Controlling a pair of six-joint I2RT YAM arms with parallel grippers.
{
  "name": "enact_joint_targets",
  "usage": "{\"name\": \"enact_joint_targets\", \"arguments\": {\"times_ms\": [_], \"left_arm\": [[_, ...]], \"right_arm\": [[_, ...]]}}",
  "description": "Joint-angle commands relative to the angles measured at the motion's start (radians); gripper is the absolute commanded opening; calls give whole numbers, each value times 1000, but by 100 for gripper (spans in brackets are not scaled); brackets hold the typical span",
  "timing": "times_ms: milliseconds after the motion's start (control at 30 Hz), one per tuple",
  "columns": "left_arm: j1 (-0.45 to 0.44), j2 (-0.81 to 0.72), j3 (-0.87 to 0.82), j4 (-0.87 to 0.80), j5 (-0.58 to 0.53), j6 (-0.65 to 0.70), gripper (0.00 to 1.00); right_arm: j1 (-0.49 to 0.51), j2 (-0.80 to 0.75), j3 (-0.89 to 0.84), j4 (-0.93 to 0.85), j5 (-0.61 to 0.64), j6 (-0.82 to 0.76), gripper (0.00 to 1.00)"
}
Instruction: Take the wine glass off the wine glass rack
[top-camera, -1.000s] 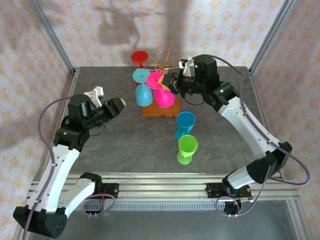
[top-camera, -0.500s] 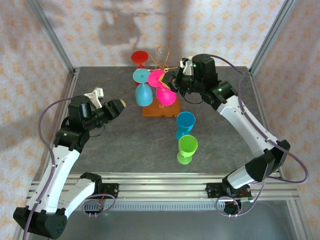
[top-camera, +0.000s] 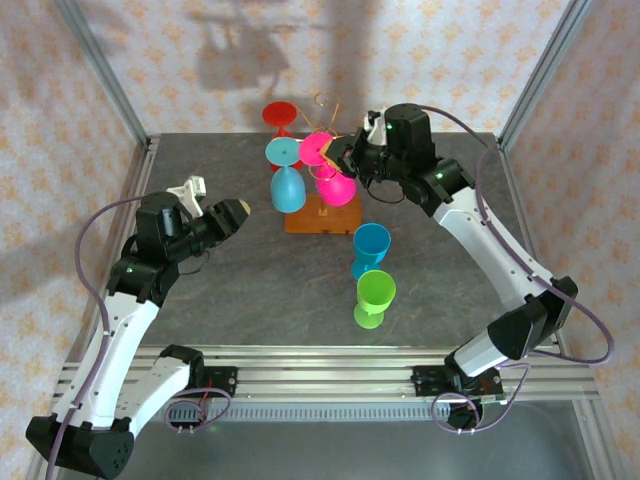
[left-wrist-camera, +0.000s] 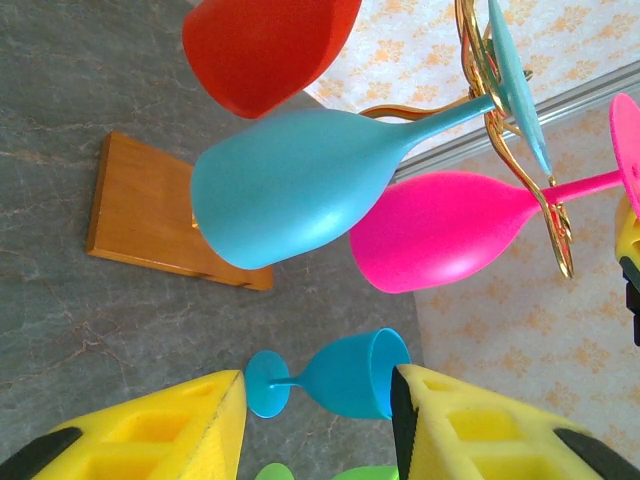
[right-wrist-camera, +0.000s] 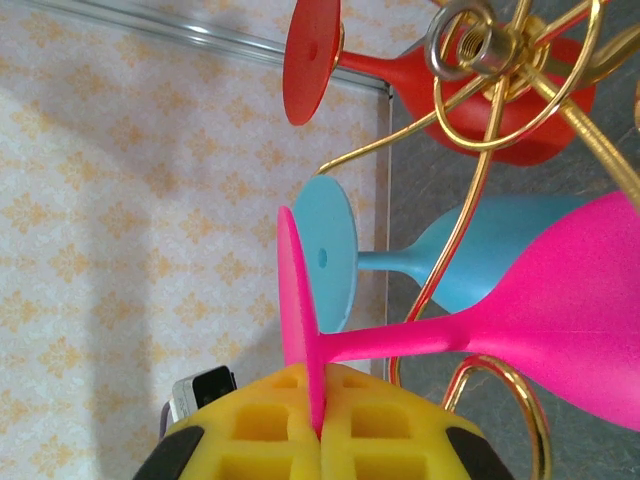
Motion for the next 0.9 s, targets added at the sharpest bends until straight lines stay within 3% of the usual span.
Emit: {"name": "enact_joint_targets", "arguments": {"times_ms": [0, 867], "left_arm": [[9, -18, -7, -16, -15, 7, 43], [8, -44, 11, -65, -33, 17, 43]], "right_arm": [[-10, -50, 14, 18, 34, 10, 0], [-16, -217, -110, -52, 61, -18, 0]]}}
